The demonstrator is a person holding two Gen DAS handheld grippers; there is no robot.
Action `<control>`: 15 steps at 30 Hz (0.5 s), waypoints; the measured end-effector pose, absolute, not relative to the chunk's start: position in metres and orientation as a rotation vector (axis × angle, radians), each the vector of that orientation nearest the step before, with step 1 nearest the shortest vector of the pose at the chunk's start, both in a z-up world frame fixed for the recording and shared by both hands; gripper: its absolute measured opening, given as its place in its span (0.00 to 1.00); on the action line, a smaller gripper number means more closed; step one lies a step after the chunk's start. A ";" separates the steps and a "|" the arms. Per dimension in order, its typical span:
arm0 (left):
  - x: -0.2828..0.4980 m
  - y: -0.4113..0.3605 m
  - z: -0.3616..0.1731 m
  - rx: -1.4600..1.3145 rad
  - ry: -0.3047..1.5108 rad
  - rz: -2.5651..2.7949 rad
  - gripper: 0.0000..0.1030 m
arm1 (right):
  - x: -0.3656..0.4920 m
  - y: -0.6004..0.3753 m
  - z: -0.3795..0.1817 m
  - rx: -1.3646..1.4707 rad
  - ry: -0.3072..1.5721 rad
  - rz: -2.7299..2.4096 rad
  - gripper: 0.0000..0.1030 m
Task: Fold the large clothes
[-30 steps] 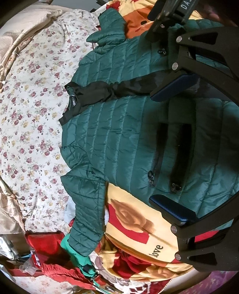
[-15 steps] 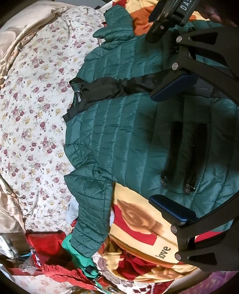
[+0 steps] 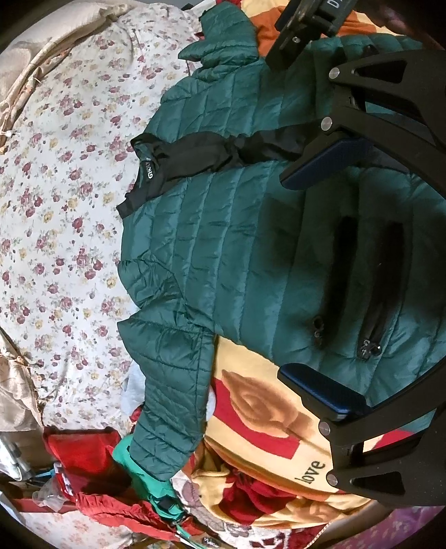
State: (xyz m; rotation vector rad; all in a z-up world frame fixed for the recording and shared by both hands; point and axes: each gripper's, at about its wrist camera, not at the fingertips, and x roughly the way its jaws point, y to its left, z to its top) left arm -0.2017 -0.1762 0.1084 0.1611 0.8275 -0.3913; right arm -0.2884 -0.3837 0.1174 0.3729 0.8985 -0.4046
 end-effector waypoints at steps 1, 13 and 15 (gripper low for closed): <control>-0.200 -0.176 0.109 0.159 0.828 -0.388 0.99 | -0.287 -0.385 0.117 0.377 0.898 -0.405 1.00; -0.180 -0.174 0.112 0.150 0.823 -0.362 0.99 | -0.269 -0.386 0.115 0.379 0.904 -0.395 1.00; -0.177 -0.173 0.112 0.148 0.826 -0.359 0.99 | -0.267 -0.387 0.114 0.379 0.908 -0.392 1.00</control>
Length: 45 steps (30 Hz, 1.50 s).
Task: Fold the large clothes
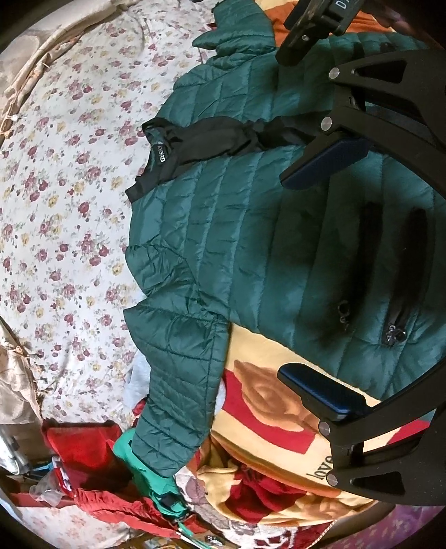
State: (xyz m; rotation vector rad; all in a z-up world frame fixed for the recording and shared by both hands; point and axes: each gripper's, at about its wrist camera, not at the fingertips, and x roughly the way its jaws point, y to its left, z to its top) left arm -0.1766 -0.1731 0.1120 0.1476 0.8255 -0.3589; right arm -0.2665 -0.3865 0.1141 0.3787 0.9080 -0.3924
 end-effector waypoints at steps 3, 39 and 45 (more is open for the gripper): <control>-0.173 -0.174 0.112 0.148 0.823 -0.352 0.99 | -0.264 -0.387 0.114 0.377 0.908 -0.392 1.00; -0.107 -0.168 0.110 0.160 0.833 -0.323 0.96 | -0.216 -0.381 0.100 0.333 0.953 -0.335 1.00; -0.091 -0.160 0.107 0.151 0.840 -0.304 0.95 | -0.205 -0.384 0.100 0.327 0.950 -0.341 1.00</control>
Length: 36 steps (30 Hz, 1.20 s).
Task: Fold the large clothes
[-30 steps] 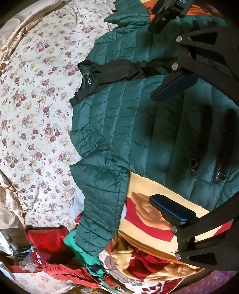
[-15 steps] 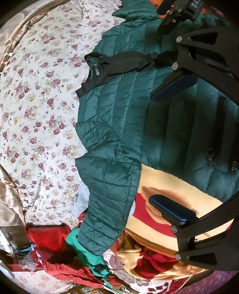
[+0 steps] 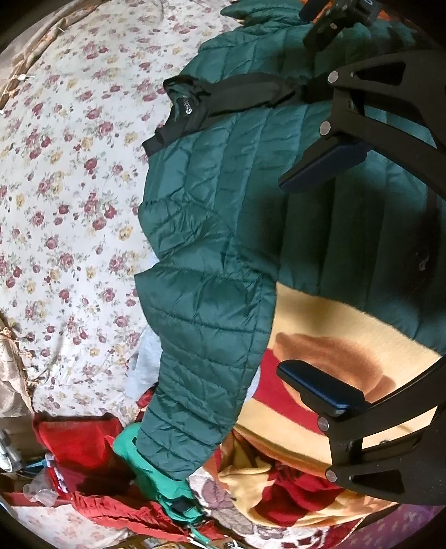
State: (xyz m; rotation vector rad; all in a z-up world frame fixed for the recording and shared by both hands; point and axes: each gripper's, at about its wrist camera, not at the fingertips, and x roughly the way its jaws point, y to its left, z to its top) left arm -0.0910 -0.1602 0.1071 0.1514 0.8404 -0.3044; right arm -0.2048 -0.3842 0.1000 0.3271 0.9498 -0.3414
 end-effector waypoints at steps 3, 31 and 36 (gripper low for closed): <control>-0.085 -0.158 0.108 0.157 0.833 -0.302 0.95 | -0.200 -0.386 0.101 0.329 0.947 -0.344 1.00; -0.030 -0.115 0.112 0.162 0.801 -0.154 0.95 | -0.160 -0.370 0.088 0.333 0.959 -0.281 1.00; -0.016 -0.099 0.112 0.157 0.801 -0.109 0.95 | -0.154 -0.368 0.087 0.331 0.963 -0.279 1.00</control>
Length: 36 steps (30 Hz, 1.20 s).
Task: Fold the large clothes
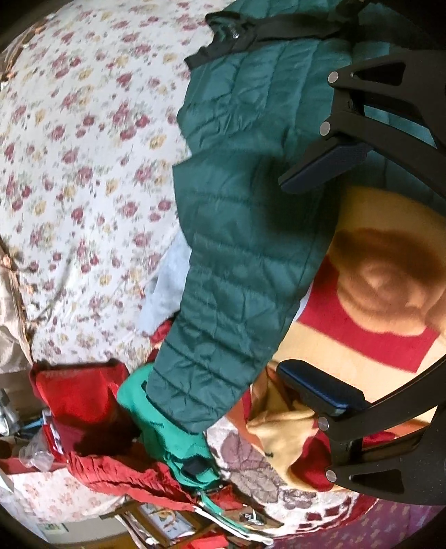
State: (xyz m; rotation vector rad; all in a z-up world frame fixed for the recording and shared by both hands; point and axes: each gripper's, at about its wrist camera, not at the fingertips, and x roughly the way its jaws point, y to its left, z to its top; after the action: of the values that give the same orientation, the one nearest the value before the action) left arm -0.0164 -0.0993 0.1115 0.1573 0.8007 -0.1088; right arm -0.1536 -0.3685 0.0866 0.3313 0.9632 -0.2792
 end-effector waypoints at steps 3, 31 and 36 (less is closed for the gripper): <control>-0.009 -0.090 0.110 0.156 0.801 -0.086 0.95 | -0.149 -0.367 0.084 0.329 0.972 -0.276 1.00; 0.160 0.063 0.069 -0.129 0.848 0.220 0.61 | -0.130 -0.344 0.055 0.308 1.065 -0.217 1.00; 0.160 0.062 0.071 -0.150 0.821 0.168 0.15 | -0.128 -0.344 0.050 0.313 1.078 -0.212 1.00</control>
State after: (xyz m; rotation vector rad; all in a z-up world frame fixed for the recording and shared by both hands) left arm 0.1604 0.0616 0.0712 -0.1495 0.8211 0.1681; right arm -0.1277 -0.3440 0.0497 0.3132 1.0781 -0.2124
